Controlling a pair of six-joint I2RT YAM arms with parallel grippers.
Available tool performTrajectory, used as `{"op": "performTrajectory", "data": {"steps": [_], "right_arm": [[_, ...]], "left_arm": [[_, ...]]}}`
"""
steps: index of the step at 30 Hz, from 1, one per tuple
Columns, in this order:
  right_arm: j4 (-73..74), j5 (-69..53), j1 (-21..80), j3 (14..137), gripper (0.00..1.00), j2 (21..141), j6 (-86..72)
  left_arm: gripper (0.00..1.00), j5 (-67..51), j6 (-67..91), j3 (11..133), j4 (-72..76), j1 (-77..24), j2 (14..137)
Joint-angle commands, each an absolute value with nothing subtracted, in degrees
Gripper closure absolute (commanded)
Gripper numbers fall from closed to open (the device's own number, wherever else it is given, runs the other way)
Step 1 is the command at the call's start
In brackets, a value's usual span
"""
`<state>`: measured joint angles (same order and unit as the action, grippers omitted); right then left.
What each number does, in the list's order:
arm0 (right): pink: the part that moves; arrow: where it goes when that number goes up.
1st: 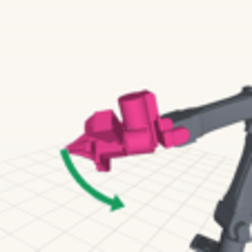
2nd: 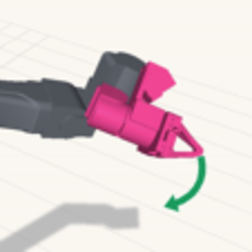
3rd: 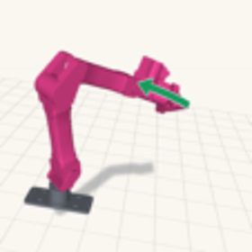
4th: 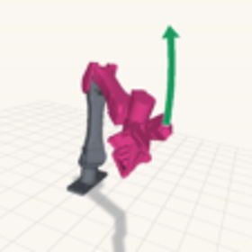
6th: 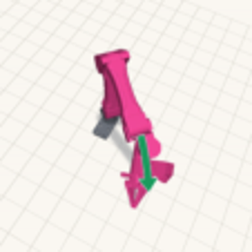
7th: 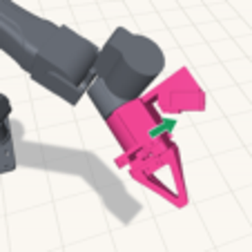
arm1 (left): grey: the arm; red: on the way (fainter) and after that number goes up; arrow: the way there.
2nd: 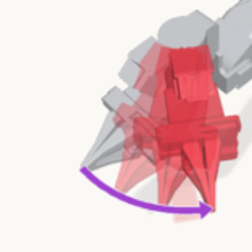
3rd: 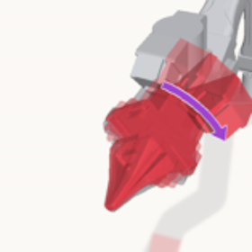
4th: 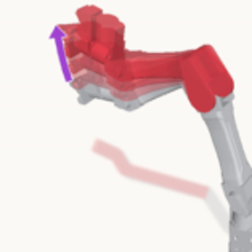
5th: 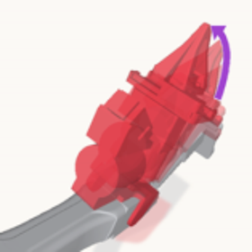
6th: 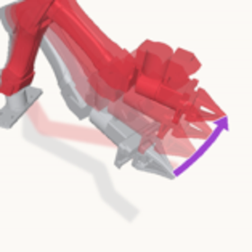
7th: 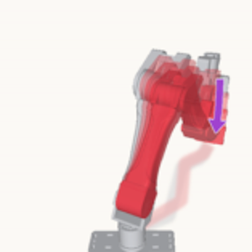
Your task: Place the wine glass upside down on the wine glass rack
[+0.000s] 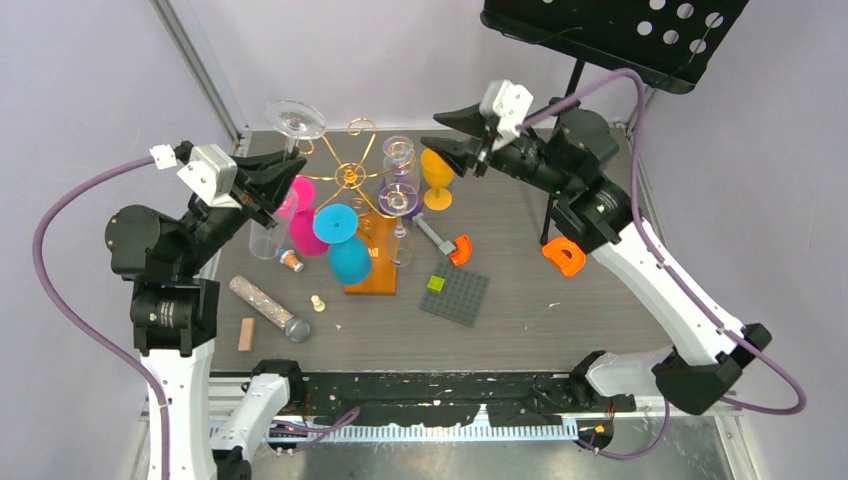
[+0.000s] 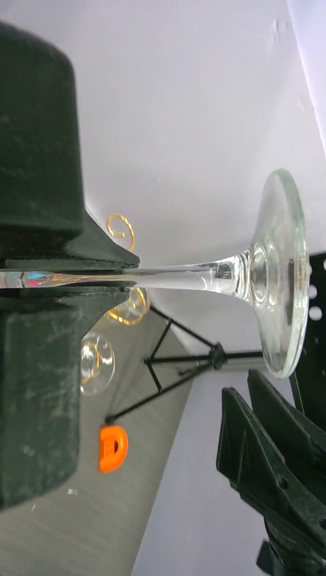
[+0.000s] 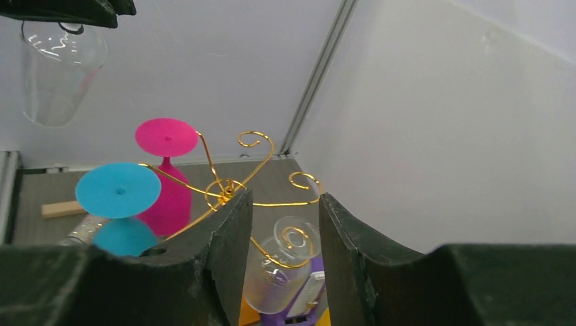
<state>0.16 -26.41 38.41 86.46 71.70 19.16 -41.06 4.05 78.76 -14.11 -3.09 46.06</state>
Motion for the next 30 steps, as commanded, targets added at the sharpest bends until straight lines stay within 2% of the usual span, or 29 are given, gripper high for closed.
{"op": "performTrajectory", "data": {"steps": [1, 6, 11, 19, 30], "right_arm": [[9.0, -25.2, 38.5, 95.4, 0.54, 77.3, 6.7], [9.5, -29.7, 38.6, 97.4, 0.60, 81.2, 1.8], [5.8, -32.7, 38.6, 92.5, 0.60, 79.3, 1.2], [8.5, -30.7, 38.6, 87.8, 0.59, 75.6, 5.6], [6.9, -29.6, 38.6, 83.6, 0.58, 71.6, 7.4]], "left_arm": [[1.00, -39.9, 0.3, 81.8, -9.3, 2.2, 47.0], [1.00, -41.1, -2.7, 81.8, -5.6, 7.0, 49.6], [1.00, -42.2, -2.5, 78.2, 3.7, 13.6, 51.6], [1.00, -42.5, 5.6, 62.2, 31.9, 20.1, 52.5], [1.00, -36.7, 9.4, 46.1, 56.1, 21.2, 54.2]]}}
